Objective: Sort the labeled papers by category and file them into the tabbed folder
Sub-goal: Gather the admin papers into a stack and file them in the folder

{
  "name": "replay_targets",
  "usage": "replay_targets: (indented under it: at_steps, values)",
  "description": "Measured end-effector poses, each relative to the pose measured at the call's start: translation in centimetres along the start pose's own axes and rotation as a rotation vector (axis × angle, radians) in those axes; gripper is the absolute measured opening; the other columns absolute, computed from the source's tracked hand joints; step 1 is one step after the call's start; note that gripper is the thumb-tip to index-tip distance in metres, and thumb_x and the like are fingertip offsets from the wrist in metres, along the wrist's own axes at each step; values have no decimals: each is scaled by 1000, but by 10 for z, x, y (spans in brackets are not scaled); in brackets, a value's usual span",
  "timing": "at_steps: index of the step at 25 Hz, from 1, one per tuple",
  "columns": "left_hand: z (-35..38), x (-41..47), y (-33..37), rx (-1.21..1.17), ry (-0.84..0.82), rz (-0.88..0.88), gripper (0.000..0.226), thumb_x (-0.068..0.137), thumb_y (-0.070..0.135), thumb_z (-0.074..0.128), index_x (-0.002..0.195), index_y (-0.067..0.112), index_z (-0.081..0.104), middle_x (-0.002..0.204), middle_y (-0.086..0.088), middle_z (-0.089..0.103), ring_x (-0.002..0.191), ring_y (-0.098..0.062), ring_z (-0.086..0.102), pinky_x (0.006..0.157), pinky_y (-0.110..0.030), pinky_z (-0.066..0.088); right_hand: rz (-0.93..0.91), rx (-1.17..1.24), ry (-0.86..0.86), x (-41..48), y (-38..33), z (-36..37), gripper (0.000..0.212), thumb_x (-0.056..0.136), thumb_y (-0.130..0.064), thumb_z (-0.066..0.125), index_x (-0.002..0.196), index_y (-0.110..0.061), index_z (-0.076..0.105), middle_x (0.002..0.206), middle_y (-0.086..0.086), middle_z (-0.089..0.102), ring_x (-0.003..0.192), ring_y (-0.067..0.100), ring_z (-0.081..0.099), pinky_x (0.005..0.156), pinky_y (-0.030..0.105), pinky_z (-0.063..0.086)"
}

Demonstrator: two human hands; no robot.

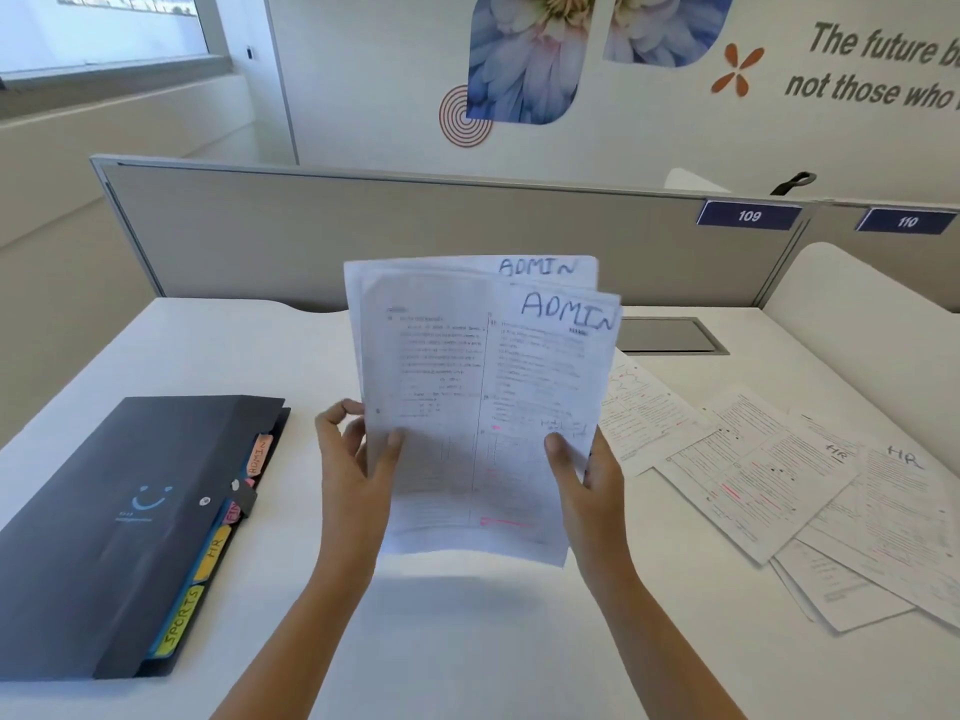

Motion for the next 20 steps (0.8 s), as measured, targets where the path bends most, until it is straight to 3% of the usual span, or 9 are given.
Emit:
replay_targets:
  at_steps: [3, 6, 9, 11, 13, 15, 18, 20]
  values:
    - [6, -1, 18, -16, -19, 88, 38, 93, 23, 57, 115, 37, 29, 109, 3, 64, 100, -12, 63, 80, -28, 51, -27, 56, 39, -1, -8, -2, 46, 88, -44, 60, 127, -21, 55, 118, -15, 66, 110, -2, 60, 86, 12, 48]
    - [8, -4, 23, 48, -5, 122, 37, 91, 29, 57, 118, 32, 31, 109, 14, 61, 100, -2, 61, 77, -20, 51, 5, 76, 53, -4, -3, -3, 71, 71, -72, 59, 122, -22, 60, 113, -12, 69, 106, 3, 63, 87, 25, 52]
    - [7, -3, 30, 134, 38, 144, 8, 95, 30, 51, 98, 24, 45, 87, 23, 57, 83, 4, 55, 67, -12, 45, -6, 93, 66, 0, -14, -2, 54, 76, -62, 60, 114, -24, 64, 108, -14, 71, 103, 2, 64, 85, 24, 53]
    - [5, -4, 40, 114, 75, 181, 15, 98, 30, 47, 94, 17, 45, 83, 12, 55, 78, -2, 51, 65, -16, 43, -34, 114, 88, 4, -24, -3, 64, 75, -66, 60, 116, -17, 64, 109, -8, 71, 103, 6, 65, 86, 25, 54]
    - [1, -5, 46, 45, 96, 200, 15, 97, 36, 45, 95, 21, 43, 88, 10, 53, 83, -5, 50, 70, -19, 45, -62, 110, 108, 6, -31, -6, 82, 67, -76, 59, 116, -11, 64, 103, -8, 70, 93, 6, 64, 78, 22, 54]
    - [-3, -7, 47, 11, 115, 203, 16, 95, 41, 43, 102, 26, 43, 95, 12, 53, 89, -6, 52, 77, -22, 46, -71, 88, 106, 4, -28, -7, 87, 64, -79, 60, 112, -6, 65, 93, -7, 67, 85, 7, 61, 76, 20, 49]
    - [-3, -8, 48, 53, 114, 209, 13, 102, 35, 35, 101, 27, 45, 87, 22, 53, 81, 4, 50, 71, -12, 42, -54, 99, 66, 1, -20, -7, 81, 64, -77, 63, 109, -10, 66, 102, 3, 71, 99, 18, 66, 87, 37, 52]
    - [-1, -8, 49, 60, 101, 207, 20, 103, 32, 30, 96, 22, 46, 78, 21, 51, 71, 5, 45, 62, -7, 39, -50, 93, 57, 2, -22, -6, 82, 63, -77, 64, 110, -10, 65, 104, 5, 71, 100, 18, 65, 87, 36, 52]
Point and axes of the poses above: each hand's wrist, its own x-axis towards the middle knuckle, its own z-axis out of the palm, y = z × x, the point moved 10 cm from there along x, towards the middle knuckle
